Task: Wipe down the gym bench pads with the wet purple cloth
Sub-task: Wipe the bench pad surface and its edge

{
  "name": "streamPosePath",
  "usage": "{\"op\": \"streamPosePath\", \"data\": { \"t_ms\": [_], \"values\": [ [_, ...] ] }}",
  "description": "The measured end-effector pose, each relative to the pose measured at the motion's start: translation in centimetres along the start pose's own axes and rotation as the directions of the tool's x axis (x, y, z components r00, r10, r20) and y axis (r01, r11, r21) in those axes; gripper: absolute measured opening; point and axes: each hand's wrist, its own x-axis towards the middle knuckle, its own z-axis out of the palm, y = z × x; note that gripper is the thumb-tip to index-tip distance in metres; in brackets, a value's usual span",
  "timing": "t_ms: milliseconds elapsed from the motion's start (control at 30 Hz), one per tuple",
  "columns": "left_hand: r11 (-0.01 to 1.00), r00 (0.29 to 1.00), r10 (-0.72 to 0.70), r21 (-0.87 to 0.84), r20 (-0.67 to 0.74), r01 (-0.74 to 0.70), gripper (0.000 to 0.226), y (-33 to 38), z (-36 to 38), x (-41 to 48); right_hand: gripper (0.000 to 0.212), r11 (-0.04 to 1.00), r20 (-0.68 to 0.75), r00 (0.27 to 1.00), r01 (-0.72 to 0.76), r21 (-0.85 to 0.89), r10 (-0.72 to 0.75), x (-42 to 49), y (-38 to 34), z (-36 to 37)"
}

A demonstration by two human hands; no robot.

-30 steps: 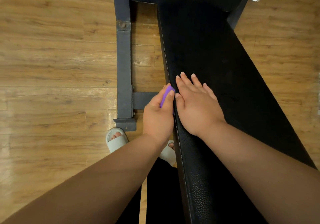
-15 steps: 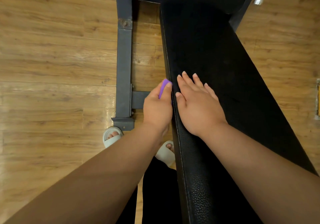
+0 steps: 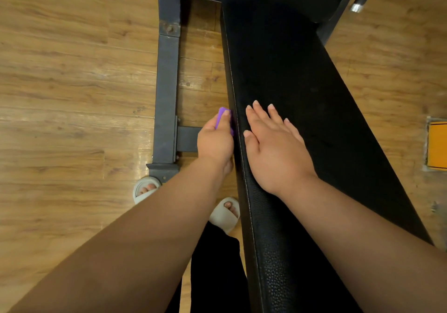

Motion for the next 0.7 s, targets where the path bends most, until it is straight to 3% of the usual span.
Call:
{"op": "streamPosePath", "data": {
  "t_ms": [100, 233, 367, 467, 567, 700],
  "values": [
    [0.998, 0.999, -0.031, -0.059, 0.032, 0.033, 0.019, -0.8, -0.7, -1.4, 0.052, 1.000, 0.002, 1.000, 0.001, -0.001, -0.001, 0.0, 0.0, 0.0],
    [1.000, 0.994, -0.002, -0.010, 0.110, 0.003, 0.025, -2.5, -2.2, -2.9, 0.052, 1.000, -0.009, 1.000, -0.001, -0.007, 0.001, 0.1, 0.1, 0.1],
    [0.979, 0.991, -0.125, -0.158, 0.044, 0.130, 0.019, -1.1, -0.7, -0.8, 0.052, 1.000, 0.005, 1.000, -0.007, -0.007, 0.007, 0.2, 0.1, 0.1],
    [0.968, 0.982, -0.179, -0.164, 0.062, 0.187, 0.022, -0.8, -0.2, -0.4, 0.052, 1.000, -0.013, 1.000, -0.010, -0.011, 0.010, 0.2, 0.1, 0.2],
    [0.989, 0.992, -0.116, -0.084, 0.053, 0.120, 0.020, -1.3, -1.1, -2.0, 0.052, 1.000, -0.012, 1.000, -0.003, -0.001, 0.003, 0.2, 0.2, 0.3],
    [0.987, 0.991, 0.101, 0.118, 0.093, -0.112, 0.025, -2.2, -2.7, -5.0, 0.051, 1.000, -0.016, 1.000, 0.007, 0.020, -0.006, 0.1, 0.2, 0.2]
  ]
}}
